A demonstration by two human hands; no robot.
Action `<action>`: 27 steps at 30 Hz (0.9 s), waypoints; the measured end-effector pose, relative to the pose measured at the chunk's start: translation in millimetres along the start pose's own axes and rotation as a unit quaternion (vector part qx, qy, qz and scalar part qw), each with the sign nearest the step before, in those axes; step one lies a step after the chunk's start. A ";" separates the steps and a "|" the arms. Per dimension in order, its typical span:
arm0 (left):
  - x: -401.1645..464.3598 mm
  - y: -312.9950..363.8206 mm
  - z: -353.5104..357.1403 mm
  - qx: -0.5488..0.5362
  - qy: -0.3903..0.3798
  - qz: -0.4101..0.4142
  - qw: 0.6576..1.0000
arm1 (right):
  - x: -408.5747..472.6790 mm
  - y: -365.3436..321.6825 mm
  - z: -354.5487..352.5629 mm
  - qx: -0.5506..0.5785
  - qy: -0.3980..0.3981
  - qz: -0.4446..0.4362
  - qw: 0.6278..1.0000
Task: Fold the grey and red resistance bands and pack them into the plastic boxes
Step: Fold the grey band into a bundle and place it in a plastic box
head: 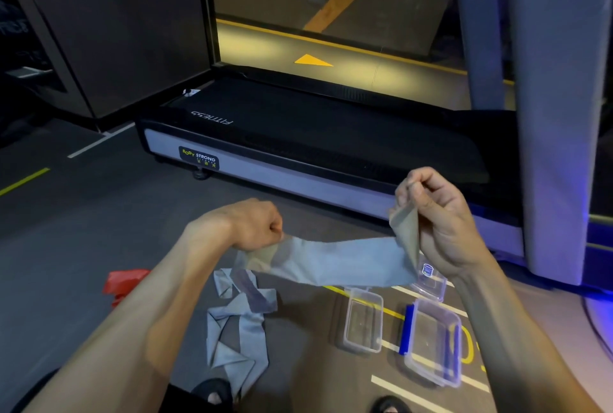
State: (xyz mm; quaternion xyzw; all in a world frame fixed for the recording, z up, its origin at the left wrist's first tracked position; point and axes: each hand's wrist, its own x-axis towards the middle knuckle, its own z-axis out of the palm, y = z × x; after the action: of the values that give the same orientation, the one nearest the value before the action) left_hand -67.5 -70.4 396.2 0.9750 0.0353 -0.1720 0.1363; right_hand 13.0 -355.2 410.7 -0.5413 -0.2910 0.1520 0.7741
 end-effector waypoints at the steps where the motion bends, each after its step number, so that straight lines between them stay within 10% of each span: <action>1: -0.8 1.0 -0.8 0.002 -0.001 0.003 1.000 | -0.1 0.8 -0.2 -0.003 0.002 -0.003 1.000; 14: -6.9 38.4 -5.2 -0.139 -0.052 0.179 0.973 | -6.3 32.5 48.0 -0.232 -0.155 0.018 0.960; 27: -10.0 38.0 -8.8 -0.271 -0.034 0.216 0.937 | -8.7 42.0 62.4 -0.233 -0.112 -0.019 0.966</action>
State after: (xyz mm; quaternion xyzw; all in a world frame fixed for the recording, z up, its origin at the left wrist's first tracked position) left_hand -69.6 -104.6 417.3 0.8785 -0.1357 -0.1557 0.4307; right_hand -28.9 -297.7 384.6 -0.6807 -0.4139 0.1250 0.5914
